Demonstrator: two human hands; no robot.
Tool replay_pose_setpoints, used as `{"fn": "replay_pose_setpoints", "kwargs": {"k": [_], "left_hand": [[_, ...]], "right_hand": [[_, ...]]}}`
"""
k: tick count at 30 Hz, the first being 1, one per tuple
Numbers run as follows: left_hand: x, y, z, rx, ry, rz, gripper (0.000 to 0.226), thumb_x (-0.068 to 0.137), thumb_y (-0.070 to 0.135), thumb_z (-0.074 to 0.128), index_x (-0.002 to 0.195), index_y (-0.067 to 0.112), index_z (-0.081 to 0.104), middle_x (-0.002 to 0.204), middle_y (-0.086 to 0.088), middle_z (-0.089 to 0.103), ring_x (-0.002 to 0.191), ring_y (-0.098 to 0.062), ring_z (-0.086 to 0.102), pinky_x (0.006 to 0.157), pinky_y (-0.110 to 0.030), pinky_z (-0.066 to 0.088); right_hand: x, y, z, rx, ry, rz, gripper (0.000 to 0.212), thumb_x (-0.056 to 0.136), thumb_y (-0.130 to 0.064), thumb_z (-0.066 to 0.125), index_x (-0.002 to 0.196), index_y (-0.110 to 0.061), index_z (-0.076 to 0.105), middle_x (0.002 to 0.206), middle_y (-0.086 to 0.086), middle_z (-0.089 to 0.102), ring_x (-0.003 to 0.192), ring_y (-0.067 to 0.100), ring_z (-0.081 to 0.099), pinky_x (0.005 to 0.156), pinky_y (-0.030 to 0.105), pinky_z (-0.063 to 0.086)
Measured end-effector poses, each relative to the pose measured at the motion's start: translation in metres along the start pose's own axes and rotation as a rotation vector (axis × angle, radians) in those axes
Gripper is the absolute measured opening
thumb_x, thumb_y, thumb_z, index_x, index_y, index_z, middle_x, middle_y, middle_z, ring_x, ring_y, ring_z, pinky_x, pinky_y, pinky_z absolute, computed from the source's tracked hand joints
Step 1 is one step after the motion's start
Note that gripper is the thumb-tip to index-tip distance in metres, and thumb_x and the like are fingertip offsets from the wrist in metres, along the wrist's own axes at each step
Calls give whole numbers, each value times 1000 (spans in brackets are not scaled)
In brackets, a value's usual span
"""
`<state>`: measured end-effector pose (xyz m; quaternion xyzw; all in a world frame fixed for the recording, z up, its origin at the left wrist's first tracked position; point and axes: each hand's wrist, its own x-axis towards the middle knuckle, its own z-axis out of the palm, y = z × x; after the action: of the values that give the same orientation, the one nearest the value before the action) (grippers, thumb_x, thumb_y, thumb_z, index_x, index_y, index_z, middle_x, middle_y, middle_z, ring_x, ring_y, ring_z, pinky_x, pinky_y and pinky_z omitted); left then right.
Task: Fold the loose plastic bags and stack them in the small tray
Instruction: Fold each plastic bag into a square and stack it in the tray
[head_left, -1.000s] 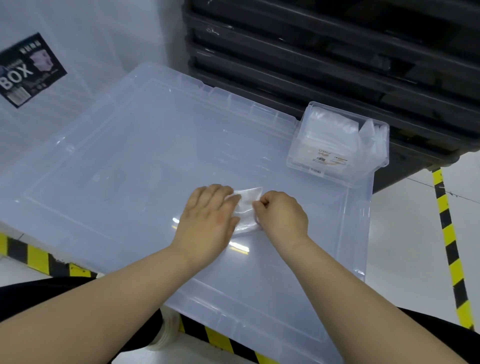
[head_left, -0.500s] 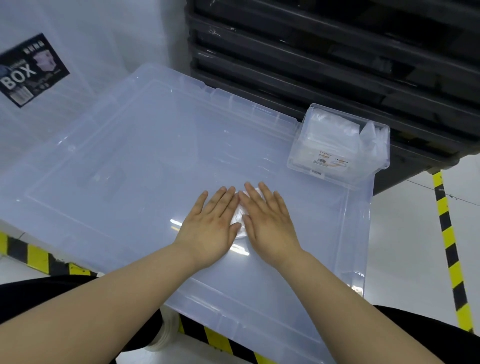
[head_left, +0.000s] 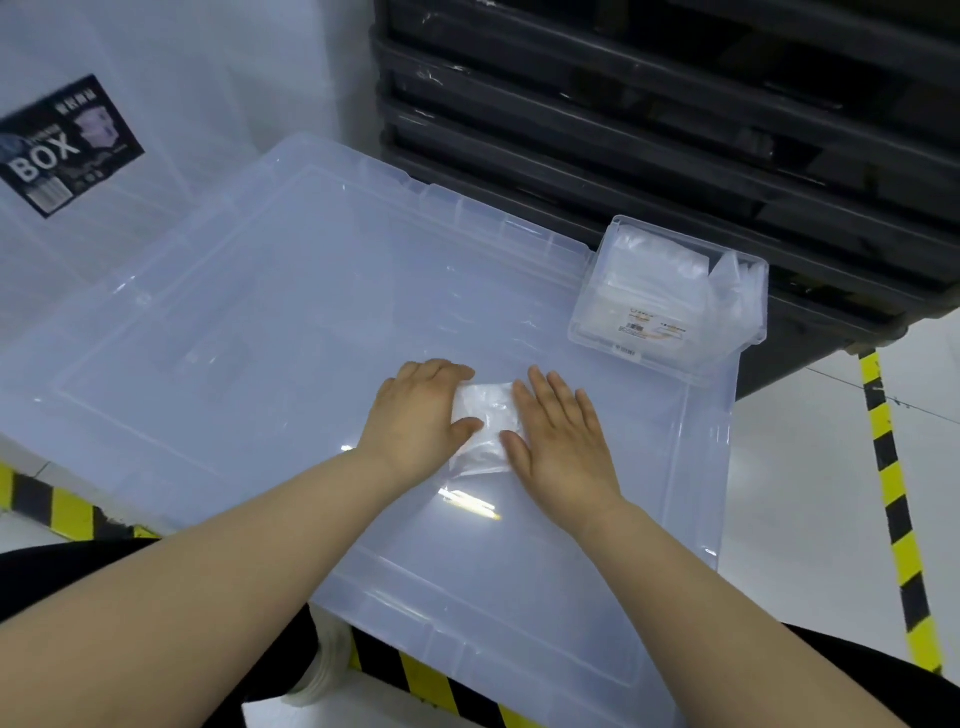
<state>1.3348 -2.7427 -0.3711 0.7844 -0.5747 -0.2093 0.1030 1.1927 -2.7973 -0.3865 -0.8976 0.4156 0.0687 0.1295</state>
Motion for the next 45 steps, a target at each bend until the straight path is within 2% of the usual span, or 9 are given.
{"fn": "replay_pose_setpoints", "kwargs": {"k": [11, 19, 22, 26, 31, 36, 38, 41, 45], "left_hand": [[25, 13, -19, -36, -226, -228, 13, 80, 26, 66, 83, 18, 57, 77, 4, 54, 88, -22, 53, 76, -25, 28], [15, 7, -27, -373, -162, -144, 28, 79, 14, 69, 60, 20, 49, 65, 4, 45, 68, -17, 47, 50, -20, 32], [9, 11, -35, -599, -134, -153, 28, 81, 9, 66, 61, 15, 49, 62, 1, 47, 56, -9, 44, 46, -14, 34], [1, 22, -40, -933, -2, -172, 25, 81, -1, 65, 68, 14, 51, 64, 0, 52, 54, -6, 50, 45, -8, 40], [7, 42, -45, -1099, 104, -127, 30, 79, -6, 64, 89, 19, 50, 75, 3, 53, 64, -6, 52, 54, -8, 42], [34, 76, -51, -1079, 210, -51, 26, 89, 6, 56, 114, 14, 50, 80, 2, 53, 71, -8, 51, 60, -7, 39], [44, 87, -50, -971, 197, 1, 32, 95, 11, 47, 127, 12, 48, 105, 0, 55, 90, -11, 51, 63, -5, 38], [59, 93, -43, -722, 79, 85, 43, 99, 16, 37, 142, 17, 32, 146, 0, 32, 130, -14, 34, 97, -16, 29], [73, 92, -35, -510, -55, 102, 49, 100, 18, 33, 147, 20, 19, 154, 2, 17, 140, -15, 20, 108, -21, 17]], "right_hand": [[-1, 2, -5, 65, 10, -17, 74, 80, -51, 7, 147, -20, 17, 156, -4, -1, 144, 11, -3, 108, 20, -14], [0, 9, -9, 168, 42, -41, 50, 97, -36, 38, 144, -21, 27, 155, -5, 11, 143, 10, 5, 110, 20, -4], [1, 7, -16, 450, 114, 29, 46, 93, -30, 51, 136, -17, 42, 142, -2, 40, 135, 14, 29, 108, 20, 17], [2, 2, -43, 1215, 0, 186, 18, 88, -11, 59, 107, -13, 58, 91, -6, 62, 85, 11, 59, 74, 12, 47], [5, 17, -79, 1221, -66, 162, 18, 90, -2, 53, 76, -12, 56, 70, 3, 56, 62, 13, 52, 51, 14, 47], [12, 53, -130, 930, 106, 214, 9, 89, -3, 56, 80, -5, 57, 65, 0, 52, 55, 8, 49, 46, 8, 41], [18, 69, -149, 816, 201, 249, 6, 89, -7, 57, 89, -2, 61, 68, 0, 53, 60, 8, 53, 52, 12, 42], [30, 90, -169, 677, 267, 279, 12, 89, -12, 57, 94, -2, 63, 78, 7, 56, 74, 20, 53, 61, 25, 43], [48, 106, -177, 451, 225, 252, 22, 89, -14, 56, 93, 7, 59, 85, 26, 55, 78, 25, 51, 85, 38, 45]]}}
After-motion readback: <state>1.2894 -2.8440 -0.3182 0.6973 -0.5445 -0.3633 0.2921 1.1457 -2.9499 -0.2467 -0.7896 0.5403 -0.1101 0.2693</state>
